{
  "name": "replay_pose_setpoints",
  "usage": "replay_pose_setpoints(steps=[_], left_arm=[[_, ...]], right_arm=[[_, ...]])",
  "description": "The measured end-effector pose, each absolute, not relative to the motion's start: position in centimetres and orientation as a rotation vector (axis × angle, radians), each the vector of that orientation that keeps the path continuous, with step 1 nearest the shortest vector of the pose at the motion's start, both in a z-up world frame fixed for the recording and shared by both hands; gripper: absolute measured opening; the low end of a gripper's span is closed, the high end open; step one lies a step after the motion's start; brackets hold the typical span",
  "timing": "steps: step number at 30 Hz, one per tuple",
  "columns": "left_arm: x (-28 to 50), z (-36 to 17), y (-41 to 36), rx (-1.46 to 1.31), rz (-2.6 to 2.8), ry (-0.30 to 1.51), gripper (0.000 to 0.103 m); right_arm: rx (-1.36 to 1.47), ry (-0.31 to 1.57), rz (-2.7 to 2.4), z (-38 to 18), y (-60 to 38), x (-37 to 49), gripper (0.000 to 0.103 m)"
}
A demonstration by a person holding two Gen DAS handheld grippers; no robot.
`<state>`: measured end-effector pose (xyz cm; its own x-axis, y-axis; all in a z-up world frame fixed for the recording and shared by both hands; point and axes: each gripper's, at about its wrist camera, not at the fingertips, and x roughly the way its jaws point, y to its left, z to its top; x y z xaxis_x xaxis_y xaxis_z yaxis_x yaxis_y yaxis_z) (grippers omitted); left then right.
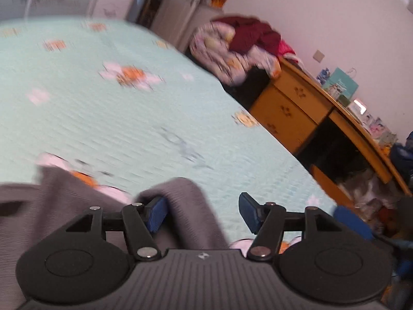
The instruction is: Fold clothes
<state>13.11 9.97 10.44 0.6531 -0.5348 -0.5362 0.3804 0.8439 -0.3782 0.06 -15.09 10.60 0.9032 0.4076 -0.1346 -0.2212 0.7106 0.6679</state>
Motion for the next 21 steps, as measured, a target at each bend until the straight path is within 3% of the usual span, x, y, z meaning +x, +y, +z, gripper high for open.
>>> replay_pose_setpoints(steps=[2,5,10,16,18,20,21], left_arm=[[10.7,10.8,13.9,-0.227,-0.458,0.615,0.075],[7.4,10.5,19.0,-0.178,-0.361,0.565,0.081],[5.5,6.6,20.9,0.301,-0.172,0.624,0.081],[5.2,2.8,21.7,0.643,-0.117,0.606,0.082],[5.5,2.9,22.7,0.633,-0.126,0.625,0.072],[5.8,3.0,23.8,0.623,-0.135,0.645,0.008],[6.2,3.6,24.5,0.586,-0.141,0.653,0.006]], right_arm=[[0.642,0.343,0.390,9.8,-13.5,1.0,0.084],[0.555,0.433,0.443,8.6,-11.2,2.5,0.084],[0.453,0.579,0.511,6.3,-7.9,4.8,0.084],[0.480,0.677,0.592,4.0,-7.6,6.0,0.084],[0.490,0.695,0.603,3.4,-7.6,6.2,0.084],[0.488,0.712,0.612,2.8,-7.4,6.5,0.084],[0.477,0.722,0.617,2.6,-7.0,6.6,0.084]])
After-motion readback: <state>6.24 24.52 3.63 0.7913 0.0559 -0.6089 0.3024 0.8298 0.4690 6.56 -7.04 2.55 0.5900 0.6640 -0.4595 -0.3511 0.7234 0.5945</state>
